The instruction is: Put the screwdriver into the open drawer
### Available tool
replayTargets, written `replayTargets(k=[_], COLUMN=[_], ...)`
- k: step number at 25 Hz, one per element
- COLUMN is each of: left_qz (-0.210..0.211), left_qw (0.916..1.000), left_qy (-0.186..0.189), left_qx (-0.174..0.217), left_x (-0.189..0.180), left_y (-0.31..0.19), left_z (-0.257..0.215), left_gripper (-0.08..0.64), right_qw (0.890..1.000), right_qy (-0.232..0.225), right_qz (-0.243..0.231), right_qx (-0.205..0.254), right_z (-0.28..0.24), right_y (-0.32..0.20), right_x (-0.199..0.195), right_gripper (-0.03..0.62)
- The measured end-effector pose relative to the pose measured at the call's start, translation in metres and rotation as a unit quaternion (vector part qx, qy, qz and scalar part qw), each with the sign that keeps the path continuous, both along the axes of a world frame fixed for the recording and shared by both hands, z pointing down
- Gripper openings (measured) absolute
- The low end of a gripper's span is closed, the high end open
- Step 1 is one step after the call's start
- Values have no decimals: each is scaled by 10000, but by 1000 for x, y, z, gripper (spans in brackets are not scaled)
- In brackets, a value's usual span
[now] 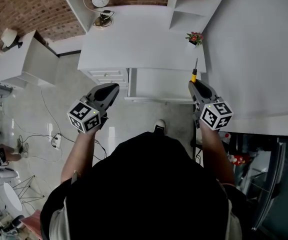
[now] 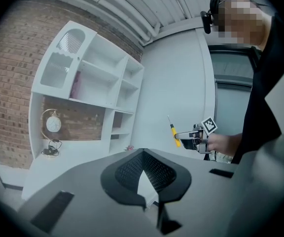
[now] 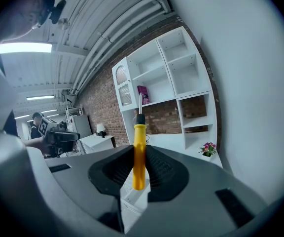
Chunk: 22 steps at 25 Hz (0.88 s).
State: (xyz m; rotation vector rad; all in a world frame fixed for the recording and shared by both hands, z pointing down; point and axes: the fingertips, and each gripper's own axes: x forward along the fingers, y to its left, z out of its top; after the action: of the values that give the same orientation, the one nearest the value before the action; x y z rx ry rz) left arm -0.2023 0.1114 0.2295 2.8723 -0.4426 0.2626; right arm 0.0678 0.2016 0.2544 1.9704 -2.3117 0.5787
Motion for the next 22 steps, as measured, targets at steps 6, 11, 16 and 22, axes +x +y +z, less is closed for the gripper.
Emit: replayTargets(k=[6,11,16,22], left_qz=[-19,-80,-154,-237], left_qw=[10000,9999,9997,9994], left_qy=[-64,-96,-145,-224], left_qx=[-39,-74,-83,-104], left_x=[14,26,34,44], left_y=[-13,-25,-33,-37], left_z=[4,7,4,5], left_gripper=[15,15,15,15], right_qw=[10000,9999,9998,9996], right_qy=[-34,-68,-87,-119], right_qz=[-7,-76,-164,-256], right_qx=[-1,-66,-112,-86], right_z=[1,8,9,9], right_y=[-18,-32,-44,-57], right_x=[16,26,36,50], right_gripper=[83,83,83,83])
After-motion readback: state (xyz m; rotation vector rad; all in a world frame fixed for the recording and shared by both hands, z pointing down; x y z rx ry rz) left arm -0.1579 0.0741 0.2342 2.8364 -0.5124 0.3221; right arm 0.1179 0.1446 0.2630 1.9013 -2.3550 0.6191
